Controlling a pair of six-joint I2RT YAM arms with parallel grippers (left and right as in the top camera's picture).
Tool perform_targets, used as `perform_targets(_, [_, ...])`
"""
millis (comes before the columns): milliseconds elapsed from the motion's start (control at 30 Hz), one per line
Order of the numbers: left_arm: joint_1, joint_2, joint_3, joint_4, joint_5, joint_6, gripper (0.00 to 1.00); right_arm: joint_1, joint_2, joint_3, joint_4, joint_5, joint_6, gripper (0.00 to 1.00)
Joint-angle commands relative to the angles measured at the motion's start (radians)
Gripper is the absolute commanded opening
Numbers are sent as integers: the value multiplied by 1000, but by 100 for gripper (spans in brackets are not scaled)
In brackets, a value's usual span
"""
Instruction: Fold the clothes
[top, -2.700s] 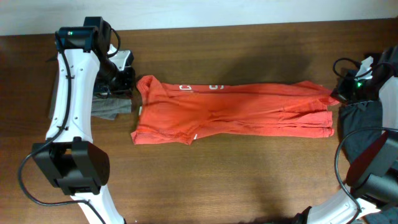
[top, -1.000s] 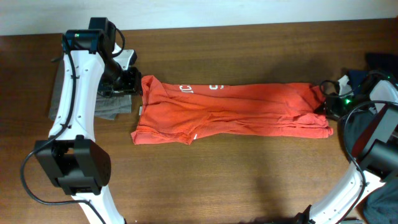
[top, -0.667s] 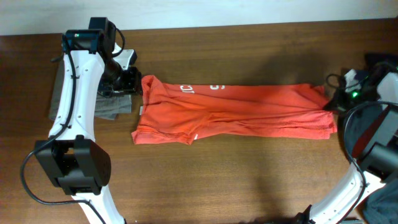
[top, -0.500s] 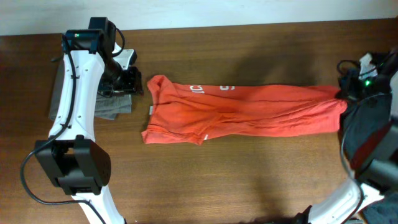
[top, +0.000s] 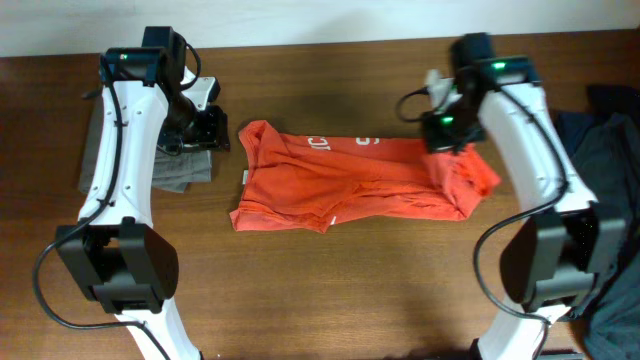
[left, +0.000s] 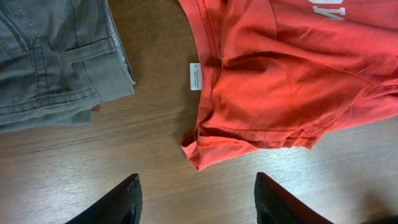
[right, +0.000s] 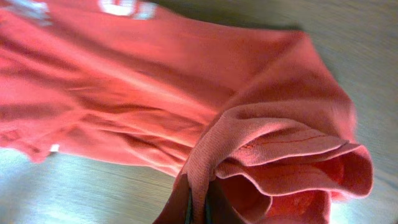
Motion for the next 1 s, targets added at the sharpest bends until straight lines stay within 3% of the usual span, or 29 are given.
perform_targets(0, [-2, -26, -5, -1, -3, 5, 58, 115, 29, -10, 26, 10, 64, 4])
perform_targets(167, [-2, -26, -5, -1, -3, 5, 58, 251, 125, -10, 104, 8, 116, 7])
perform_targets(233, [-2, -26, -5, -2, -3, 5, 58, 280, 162, -10, 126, 7, 149, 33])
perform_targets(267, [-2, -26, -5, -2, -3, 5, 58, 291, 177, -10, 130, 5, 153, 41])
perform_targets(467, [-2, -26, -5, 0, -3, 5, 58, 260, 117, -6, 111, 5, 154, 41])
perform_targets(633, [-2, -26, -5, 0, -3, 5, 59, 64, 63, -7, 25, -1, 160, 45])
perform_targets(800, [-2, -26, -5, 14, -3, 5, 59, -130, 66, -64, -34, -3, 79, 49])
perform_targets(967, [-2, -26, -5, 40, -3, 5, 60, -162, 66, -190, -1, -76, 24, 48])
